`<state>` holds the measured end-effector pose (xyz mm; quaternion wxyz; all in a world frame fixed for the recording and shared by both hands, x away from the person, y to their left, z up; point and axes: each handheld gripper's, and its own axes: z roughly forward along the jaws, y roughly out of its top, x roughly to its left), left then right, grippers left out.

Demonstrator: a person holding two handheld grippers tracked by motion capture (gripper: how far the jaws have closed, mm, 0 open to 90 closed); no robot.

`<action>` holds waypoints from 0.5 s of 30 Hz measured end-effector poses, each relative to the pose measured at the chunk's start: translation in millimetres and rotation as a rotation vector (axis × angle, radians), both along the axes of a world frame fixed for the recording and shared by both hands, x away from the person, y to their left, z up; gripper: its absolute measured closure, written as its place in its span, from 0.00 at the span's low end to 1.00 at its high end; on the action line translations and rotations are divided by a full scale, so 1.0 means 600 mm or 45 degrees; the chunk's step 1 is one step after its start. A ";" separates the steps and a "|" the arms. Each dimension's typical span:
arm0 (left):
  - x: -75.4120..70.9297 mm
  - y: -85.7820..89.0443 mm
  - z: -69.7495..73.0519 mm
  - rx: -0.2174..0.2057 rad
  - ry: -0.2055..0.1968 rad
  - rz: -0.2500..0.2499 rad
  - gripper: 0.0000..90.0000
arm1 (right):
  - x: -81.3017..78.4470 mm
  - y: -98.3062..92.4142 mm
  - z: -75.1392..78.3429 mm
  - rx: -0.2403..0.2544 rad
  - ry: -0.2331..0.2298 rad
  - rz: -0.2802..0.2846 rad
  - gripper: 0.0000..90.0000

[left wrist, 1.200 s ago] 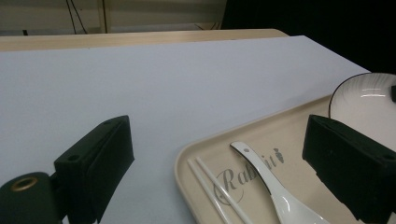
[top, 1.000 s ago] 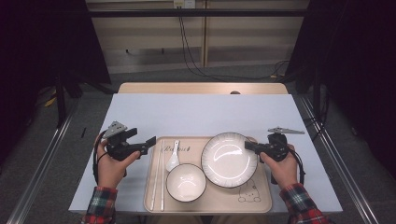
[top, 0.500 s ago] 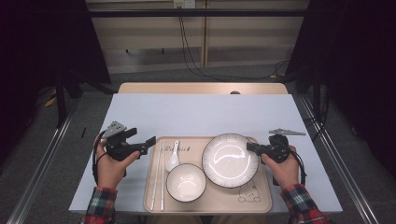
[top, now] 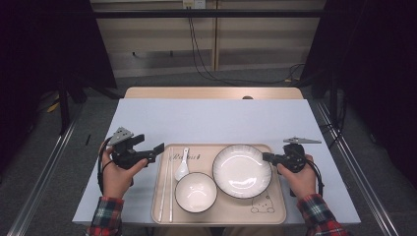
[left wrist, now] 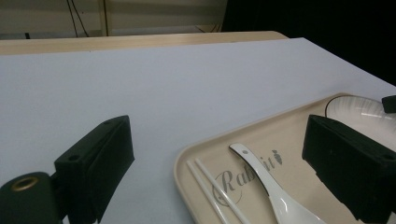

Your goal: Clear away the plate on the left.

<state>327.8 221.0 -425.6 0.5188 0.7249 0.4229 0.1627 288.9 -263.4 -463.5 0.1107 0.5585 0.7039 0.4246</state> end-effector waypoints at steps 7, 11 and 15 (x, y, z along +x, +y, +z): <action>0.000 0.002 0.000 0.001 0.000 0.000 0.10 | -0.002 -0.003 0.007 0.005 -0.065 -0.021 0.90; 0.000 0.002 0.001 -0.003 -0.002 -0.001 0.10 | -0.004 -0.009 0.013 0.022 -0.128 -0.028 0.75; -0.001 0.005 0.003 -0.005 -0.006 0.007 0.10 | -0.008 -0.019 0.023 0.049 -0.183 -0.002 0.63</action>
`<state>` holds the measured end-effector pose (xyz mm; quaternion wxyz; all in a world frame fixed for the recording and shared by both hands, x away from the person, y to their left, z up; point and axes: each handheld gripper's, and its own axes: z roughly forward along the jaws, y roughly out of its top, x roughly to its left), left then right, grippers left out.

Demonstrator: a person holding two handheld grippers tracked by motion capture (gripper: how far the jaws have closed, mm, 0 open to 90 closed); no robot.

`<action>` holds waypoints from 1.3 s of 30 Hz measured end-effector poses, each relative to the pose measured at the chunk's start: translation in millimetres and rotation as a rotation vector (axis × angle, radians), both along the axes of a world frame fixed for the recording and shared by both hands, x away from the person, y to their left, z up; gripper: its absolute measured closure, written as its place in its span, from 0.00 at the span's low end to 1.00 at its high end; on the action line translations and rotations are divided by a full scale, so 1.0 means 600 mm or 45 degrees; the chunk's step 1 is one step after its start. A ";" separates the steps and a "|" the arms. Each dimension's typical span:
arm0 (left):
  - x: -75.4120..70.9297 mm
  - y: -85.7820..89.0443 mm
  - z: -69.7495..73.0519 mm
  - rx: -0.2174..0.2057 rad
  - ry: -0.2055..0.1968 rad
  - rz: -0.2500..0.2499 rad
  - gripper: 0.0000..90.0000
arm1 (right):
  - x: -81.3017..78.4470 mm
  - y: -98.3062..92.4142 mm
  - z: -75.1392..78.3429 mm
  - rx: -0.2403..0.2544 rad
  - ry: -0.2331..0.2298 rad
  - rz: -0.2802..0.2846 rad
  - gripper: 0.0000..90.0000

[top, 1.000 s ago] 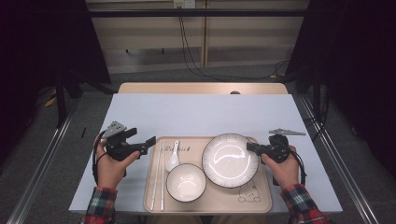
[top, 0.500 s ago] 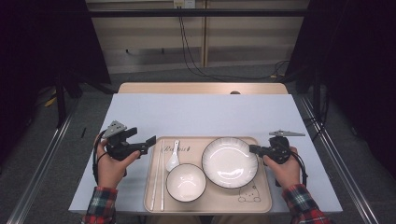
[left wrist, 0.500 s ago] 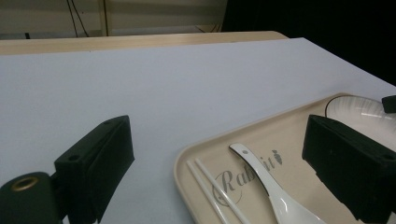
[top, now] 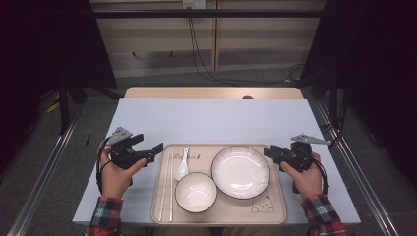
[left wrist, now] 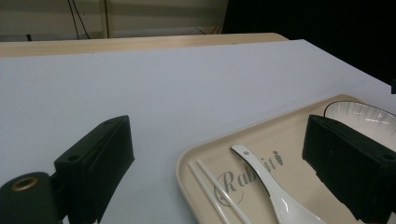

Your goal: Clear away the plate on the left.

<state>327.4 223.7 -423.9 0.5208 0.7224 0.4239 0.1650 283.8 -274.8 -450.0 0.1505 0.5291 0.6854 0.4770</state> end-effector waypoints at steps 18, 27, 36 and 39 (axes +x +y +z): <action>-0.003 0.012 0.012 -0.039 -0.021 0.017 0.09 | -0.016 -0.042 0.023 0.063 -0.196 0.010 0.34; -0.003 0.019 0.017 -0.040 -0.032 0.020 0.09 | -0.027 -0.062 0.021 0.035 -0.226 -0.001 0.31; -0.003 0.023 0.018 -0.052 -0.032 0.018 0.07 | -0.037 -0.082 0.025 0.018 -0.277 0.000 0.28; -0.003 0.024 0.019 -0.052 -0.035 0.016 0.06 | -0.039 -0.088 0.024 0.016 -0.283 -0.013 0.27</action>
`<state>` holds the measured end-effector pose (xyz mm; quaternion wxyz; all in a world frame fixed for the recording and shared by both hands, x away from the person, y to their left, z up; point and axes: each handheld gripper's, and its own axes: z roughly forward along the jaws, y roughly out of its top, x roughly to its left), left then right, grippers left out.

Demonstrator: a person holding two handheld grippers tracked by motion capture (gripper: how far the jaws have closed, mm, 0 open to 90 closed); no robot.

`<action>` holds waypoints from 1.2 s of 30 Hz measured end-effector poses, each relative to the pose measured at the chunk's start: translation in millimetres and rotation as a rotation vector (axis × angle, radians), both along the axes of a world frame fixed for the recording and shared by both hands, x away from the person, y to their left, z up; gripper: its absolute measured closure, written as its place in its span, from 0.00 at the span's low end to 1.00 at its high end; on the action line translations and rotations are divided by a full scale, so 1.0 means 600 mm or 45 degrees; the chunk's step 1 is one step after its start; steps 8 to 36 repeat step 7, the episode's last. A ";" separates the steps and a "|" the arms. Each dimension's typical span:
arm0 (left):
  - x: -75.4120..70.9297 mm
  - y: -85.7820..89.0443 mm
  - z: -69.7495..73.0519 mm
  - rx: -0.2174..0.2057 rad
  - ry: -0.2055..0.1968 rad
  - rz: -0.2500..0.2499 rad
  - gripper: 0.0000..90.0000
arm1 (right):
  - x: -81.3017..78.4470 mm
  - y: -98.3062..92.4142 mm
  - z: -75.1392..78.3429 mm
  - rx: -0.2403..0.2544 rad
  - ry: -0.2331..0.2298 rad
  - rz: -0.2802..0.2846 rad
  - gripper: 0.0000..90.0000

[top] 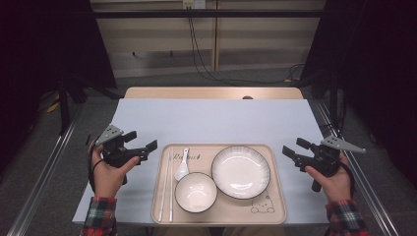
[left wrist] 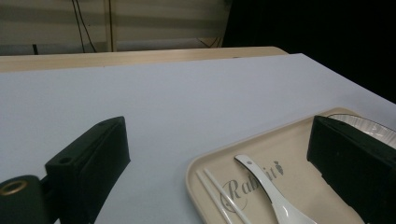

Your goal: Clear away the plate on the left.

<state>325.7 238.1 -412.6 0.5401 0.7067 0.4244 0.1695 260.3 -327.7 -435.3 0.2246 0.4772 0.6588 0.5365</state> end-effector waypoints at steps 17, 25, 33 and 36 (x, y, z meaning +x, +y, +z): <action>0.001 0.002 0.002 0.020 -0.009 -0.005 0.06 | -0.003 -0.007 -0.002 -0.017 -0.006 -0.006 0.27; 0.001 0.002 0.002 0.020 -0.009 -0.005 0.06 | -0.003 -0.007 -0.002 -0.017 -0.006 -0.006 0.27; 0.001 0.002 0.002 0.020 -0.009 -0.005 0.06 | -0.003 -0.007 -0.002 -0.017 -0.006 -0.006 0.27; 0.001 0.002 0.002 0.020 -0.009 -0.005 0.06 | -0.003 -0.007 -0.002 -0.017 -0.006 -0.006 0.27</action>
